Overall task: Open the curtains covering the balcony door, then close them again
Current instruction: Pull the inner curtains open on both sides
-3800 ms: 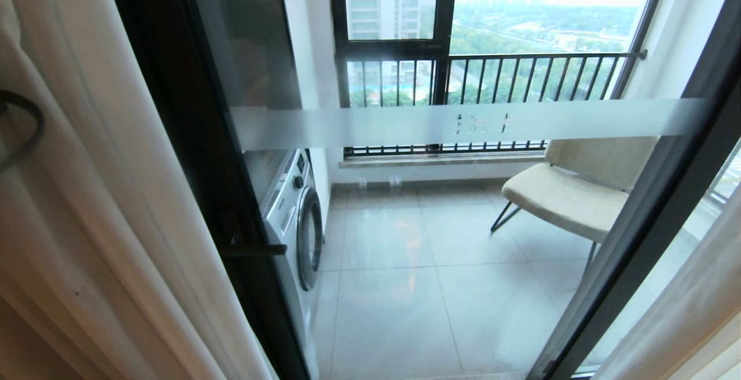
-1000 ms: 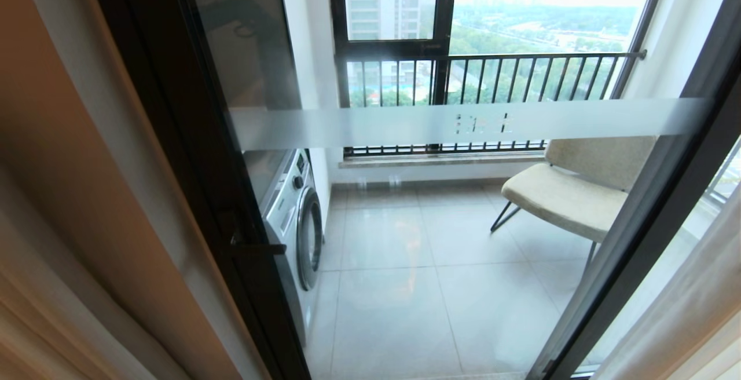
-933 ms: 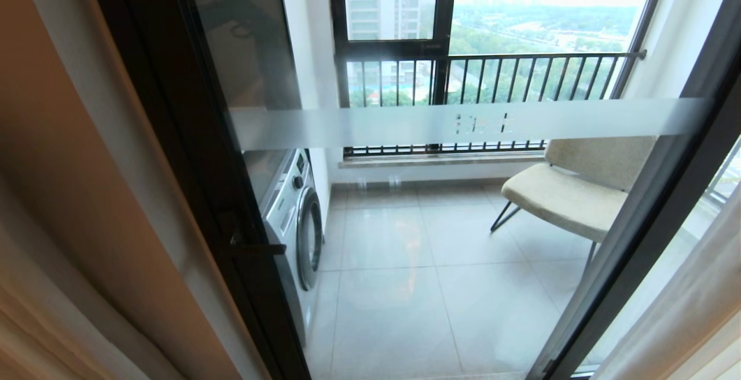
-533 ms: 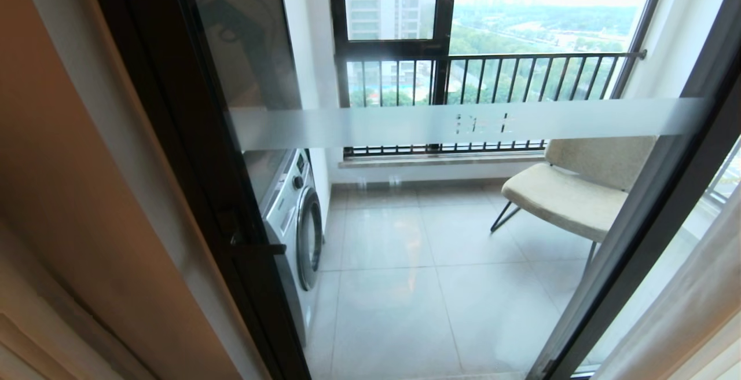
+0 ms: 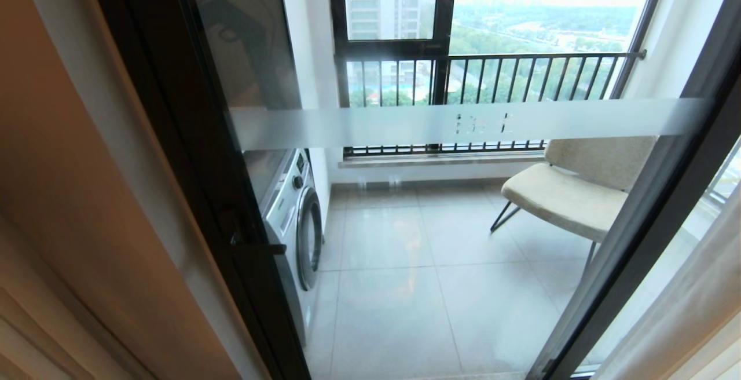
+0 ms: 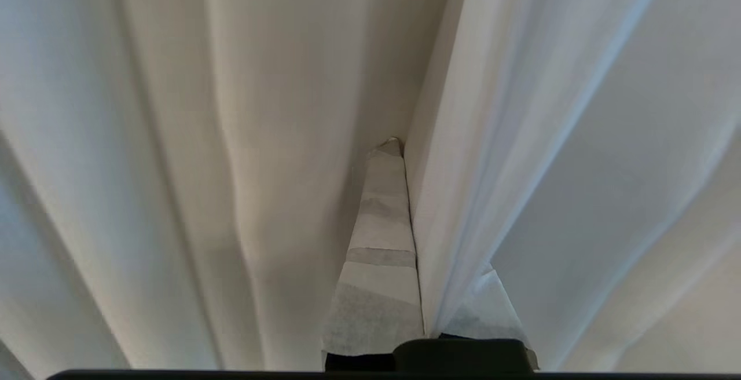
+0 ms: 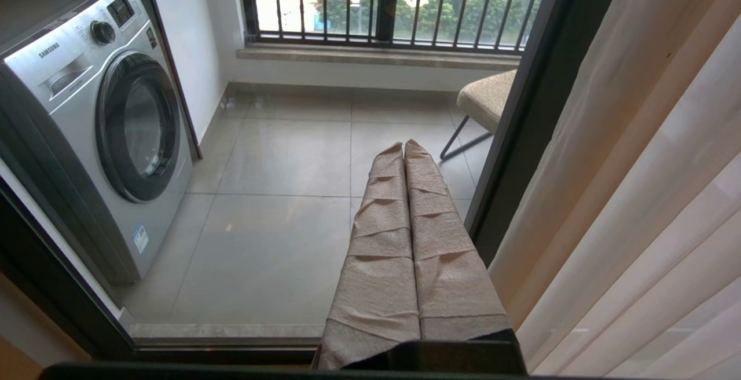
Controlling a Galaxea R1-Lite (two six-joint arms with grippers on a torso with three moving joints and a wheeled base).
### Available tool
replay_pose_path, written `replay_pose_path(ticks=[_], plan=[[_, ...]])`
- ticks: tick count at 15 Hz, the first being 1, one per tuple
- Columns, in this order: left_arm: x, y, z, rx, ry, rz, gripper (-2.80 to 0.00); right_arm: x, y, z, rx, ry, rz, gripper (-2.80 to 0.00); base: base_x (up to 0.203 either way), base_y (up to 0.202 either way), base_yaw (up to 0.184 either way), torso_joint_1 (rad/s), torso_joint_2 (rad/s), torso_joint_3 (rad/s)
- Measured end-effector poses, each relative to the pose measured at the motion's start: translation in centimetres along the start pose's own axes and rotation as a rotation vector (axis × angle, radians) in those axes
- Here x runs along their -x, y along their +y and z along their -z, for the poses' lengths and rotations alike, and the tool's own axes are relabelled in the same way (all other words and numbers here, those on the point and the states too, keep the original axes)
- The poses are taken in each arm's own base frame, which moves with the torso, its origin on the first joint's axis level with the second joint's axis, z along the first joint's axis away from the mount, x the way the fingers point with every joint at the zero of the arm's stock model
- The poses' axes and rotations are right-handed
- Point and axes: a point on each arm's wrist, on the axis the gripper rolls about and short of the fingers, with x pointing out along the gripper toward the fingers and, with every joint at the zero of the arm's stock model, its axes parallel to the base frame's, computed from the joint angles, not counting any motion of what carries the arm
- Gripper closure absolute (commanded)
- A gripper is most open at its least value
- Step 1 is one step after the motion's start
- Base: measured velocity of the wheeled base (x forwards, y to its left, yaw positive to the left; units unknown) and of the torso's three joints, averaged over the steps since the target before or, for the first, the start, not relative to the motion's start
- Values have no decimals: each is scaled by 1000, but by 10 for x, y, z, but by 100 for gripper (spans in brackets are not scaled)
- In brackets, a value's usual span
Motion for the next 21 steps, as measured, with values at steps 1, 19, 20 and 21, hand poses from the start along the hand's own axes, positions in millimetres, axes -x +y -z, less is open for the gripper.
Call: replay_pose_path(ticks=[1,19,20,21], plan=[[2,-4,-3,-3,-6,9,0,0,0,0,0,0,0,0,0,0,0,0,0,0],[41,-54,-31,-31,-92,130,-280,0,0,0,0,0,0,0,0,0,0,0,0,0],[46,-55,-30,-28,-88,130,-280,0,0,0,0,0,0,0,0,0,0,0,0,0],[52,-57,-29,-27,-85,130,-280,0,0,0,0,0,1,0,0,0,0,0,0,0]])
